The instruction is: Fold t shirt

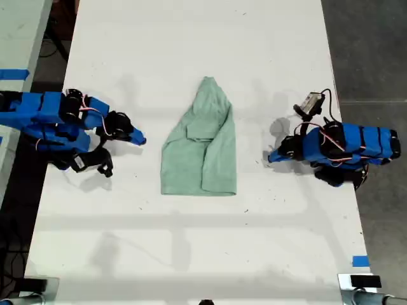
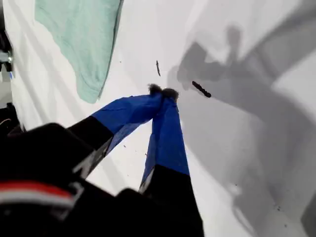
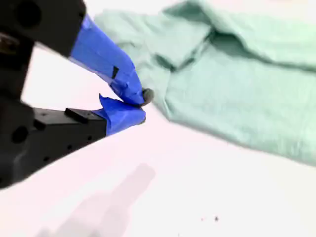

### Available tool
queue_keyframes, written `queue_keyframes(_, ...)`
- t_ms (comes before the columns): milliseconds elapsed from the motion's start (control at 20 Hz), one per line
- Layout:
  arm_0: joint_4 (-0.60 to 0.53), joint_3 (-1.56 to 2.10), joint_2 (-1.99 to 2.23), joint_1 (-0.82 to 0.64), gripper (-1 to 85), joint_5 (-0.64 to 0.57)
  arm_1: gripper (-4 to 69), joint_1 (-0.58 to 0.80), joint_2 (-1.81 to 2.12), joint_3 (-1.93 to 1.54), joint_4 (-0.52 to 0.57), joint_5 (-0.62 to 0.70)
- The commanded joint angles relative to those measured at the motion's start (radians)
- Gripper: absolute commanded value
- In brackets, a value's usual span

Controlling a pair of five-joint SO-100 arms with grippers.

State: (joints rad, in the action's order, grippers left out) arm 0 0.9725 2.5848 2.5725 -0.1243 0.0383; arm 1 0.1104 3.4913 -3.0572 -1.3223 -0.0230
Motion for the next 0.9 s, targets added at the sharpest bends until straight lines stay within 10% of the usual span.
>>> queue_keyframes(0,0.064,-0.305,-0.393,0.083,14.2,0.066,-1.5,-0.003,0.015,-0.054,0.032,0.017)
queue_keyframes(450,0.100,-0.756,-1.002,0.132,18.1,0.067,-1.5,-0.008,0.015,-0.054,0.035,0.037)
queue_keyframes(550,0.061,-0.772,-1.083,0.101,0.3,-0.006,-1.5,-0.009,0.015,-0.054,0.035,0.037)
queue_keyframes(850,0.276,-1.014,-1.091,0.106,-0.2,-0.006,-1.5,-0.009,0.015,-0.054,0.035,0.037)
